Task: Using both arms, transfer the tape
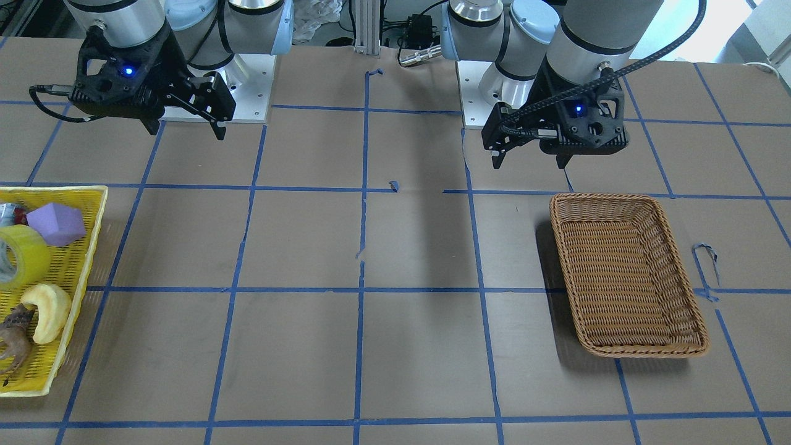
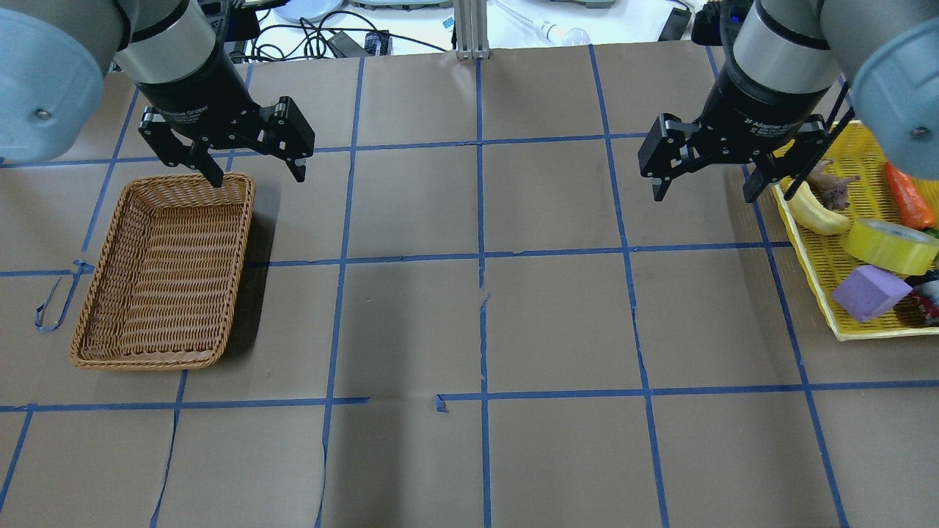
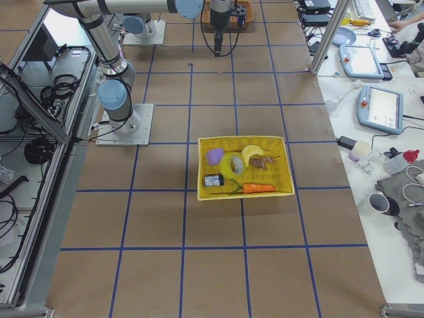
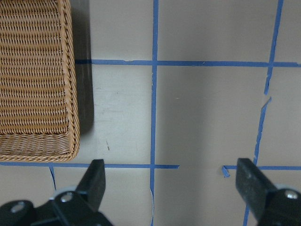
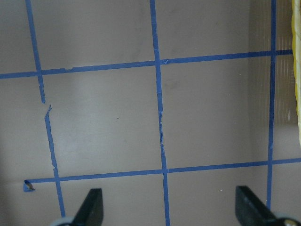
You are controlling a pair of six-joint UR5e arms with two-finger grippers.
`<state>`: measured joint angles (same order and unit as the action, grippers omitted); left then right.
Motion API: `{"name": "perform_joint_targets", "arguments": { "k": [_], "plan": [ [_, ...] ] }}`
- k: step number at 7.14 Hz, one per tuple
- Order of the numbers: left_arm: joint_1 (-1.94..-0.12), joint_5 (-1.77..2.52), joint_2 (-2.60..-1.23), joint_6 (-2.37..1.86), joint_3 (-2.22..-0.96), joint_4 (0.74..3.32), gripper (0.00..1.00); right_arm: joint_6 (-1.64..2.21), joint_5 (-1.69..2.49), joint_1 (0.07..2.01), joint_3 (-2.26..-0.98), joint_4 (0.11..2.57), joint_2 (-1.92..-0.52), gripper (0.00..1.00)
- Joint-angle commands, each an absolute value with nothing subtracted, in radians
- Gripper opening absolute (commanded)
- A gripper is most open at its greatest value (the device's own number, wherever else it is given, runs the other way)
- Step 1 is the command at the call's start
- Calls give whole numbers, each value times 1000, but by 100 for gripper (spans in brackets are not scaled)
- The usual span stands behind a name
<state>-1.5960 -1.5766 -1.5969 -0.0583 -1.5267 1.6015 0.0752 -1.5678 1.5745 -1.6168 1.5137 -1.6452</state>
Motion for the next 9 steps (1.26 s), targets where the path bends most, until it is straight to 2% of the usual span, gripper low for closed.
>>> {"name": "perform_joint_targets", "arguments": {
  "k": [1,9],
  "plan": [
    [-1597,-1577,-1597,-58,-1526,1601,100,75,-1569,1574,-1617,1514,-1643,100],
    [-1595,-1577,-1597,-57,-1528,1598,100,81,-1582,1572,-1614,1514,-1632,100]
  ]
}}
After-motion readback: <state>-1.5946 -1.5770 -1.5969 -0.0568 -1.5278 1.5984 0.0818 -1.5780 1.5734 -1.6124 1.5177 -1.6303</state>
